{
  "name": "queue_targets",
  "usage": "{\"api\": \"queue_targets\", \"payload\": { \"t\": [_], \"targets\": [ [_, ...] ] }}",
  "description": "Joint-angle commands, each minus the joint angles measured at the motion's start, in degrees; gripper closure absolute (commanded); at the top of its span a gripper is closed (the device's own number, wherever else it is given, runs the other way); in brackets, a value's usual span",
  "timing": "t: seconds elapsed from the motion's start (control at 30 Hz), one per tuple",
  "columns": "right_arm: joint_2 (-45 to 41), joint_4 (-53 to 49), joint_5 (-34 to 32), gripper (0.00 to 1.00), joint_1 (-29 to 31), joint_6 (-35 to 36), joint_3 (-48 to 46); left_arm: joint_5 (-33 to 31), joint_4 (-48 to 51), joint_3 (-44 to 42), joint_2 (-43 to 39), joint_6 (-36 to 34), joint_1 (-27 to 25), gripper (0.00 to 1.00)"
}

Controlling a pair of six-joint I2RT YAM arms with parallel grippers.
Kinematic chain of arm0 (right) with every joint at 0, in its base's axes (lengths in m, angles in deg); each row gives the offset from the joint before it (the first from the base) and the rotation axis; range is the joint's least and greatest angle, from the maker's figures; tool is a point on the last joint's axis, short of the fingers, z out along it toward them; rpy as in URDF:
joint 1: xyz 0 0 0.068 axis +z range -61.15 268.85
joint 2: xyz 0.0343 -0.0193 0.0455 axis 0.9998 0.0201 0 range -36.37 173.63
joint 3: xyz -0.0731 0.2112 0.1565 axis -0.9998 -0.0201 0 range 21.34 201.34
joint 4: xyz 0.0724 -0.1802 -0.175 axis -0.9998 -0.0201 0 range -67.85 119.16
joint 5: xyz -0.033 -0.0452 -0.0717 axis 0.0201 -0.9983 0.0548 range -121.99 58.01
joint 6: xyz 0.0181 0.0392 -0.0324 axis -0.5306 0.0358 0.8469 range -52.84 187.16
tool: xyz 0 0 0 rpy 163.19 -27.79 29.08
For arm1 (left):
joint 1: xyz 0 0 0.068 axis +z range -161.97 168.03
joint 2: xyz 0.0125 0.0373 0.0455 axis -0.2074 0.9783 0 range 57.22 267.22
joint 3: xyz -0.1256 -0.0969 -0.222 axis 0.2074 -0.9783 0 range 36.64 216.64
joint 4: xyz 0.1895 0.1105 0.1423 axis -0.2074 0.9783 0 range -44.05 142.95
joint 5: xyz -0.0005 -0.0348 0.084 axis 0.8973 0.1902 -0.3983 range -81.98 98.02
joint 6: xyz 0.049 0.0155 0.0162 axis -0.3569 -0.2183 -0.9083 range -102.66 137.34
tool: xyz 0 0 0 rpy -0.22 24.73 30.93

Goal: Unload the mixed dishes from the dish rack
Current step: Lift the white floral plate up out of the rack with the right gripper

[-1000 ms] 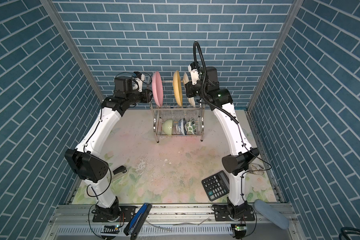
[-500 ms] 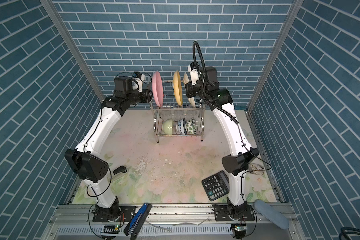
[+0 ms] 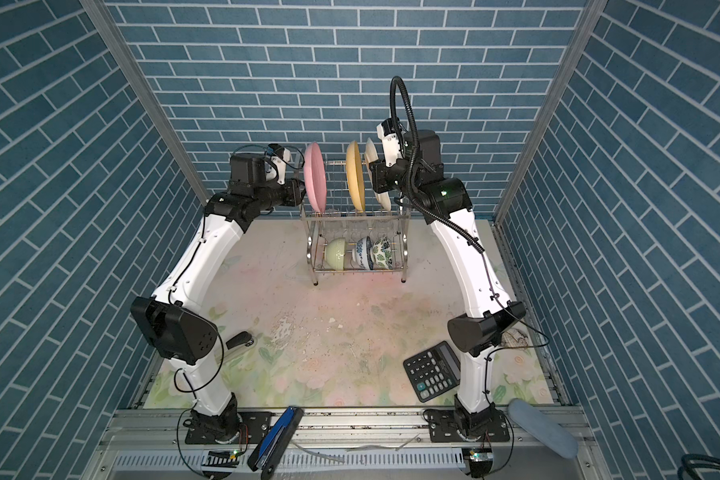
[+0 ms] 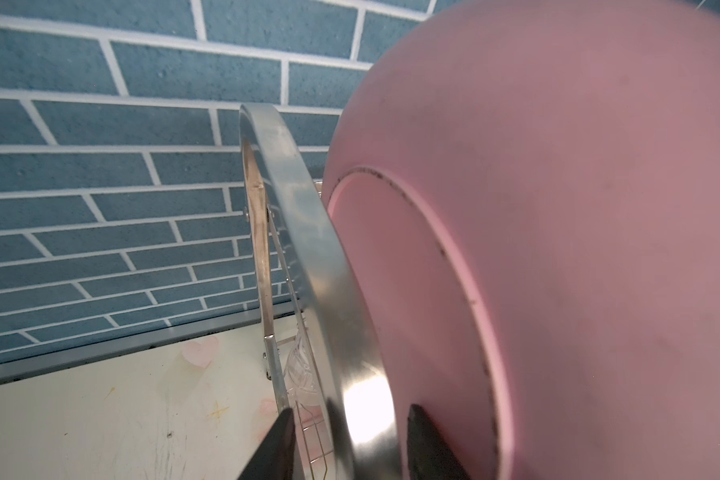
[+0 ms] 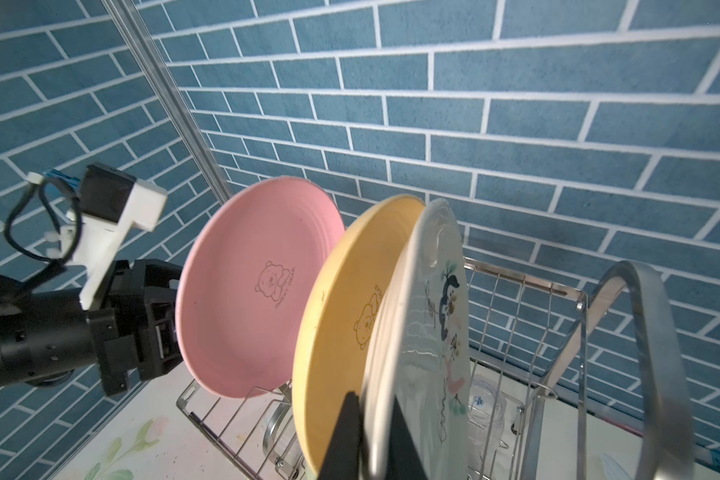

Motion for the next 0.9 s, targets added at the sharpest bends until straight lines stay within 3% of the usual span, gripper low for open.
{"api": "queue_targets", "payload": {
  "t": [0.0, 0.3, 0.57, 0.87],
  "targets": [
    [-4.21, 11.43, -0.03, 1.00, 0.16, 0.81, -0.95, 0.29, 0.30, 1.48, 0.70, -0.20, -0.11, 0.55],
    [-2.87, 10.79, 1.91, 1.00, 0.12, 1.11, 3.20, 0.51, 0.57, 2.03, 0.69, -0.23, -0.11, 0.53],
    [-5.71, 9.59, 4.56, 1.00, 0.34, 2.17, 2.15, 0.51, 0.74, 2.44, 0.05, 1.04, -0.11, 0.30],
    [-11.94, 10.21, 4.48, 1.00, 1.21, 2.61, -3.72, -0.78, -0.02, 1.08, -2.90, 3.02, -0.11, 0.29]
  ]
}}
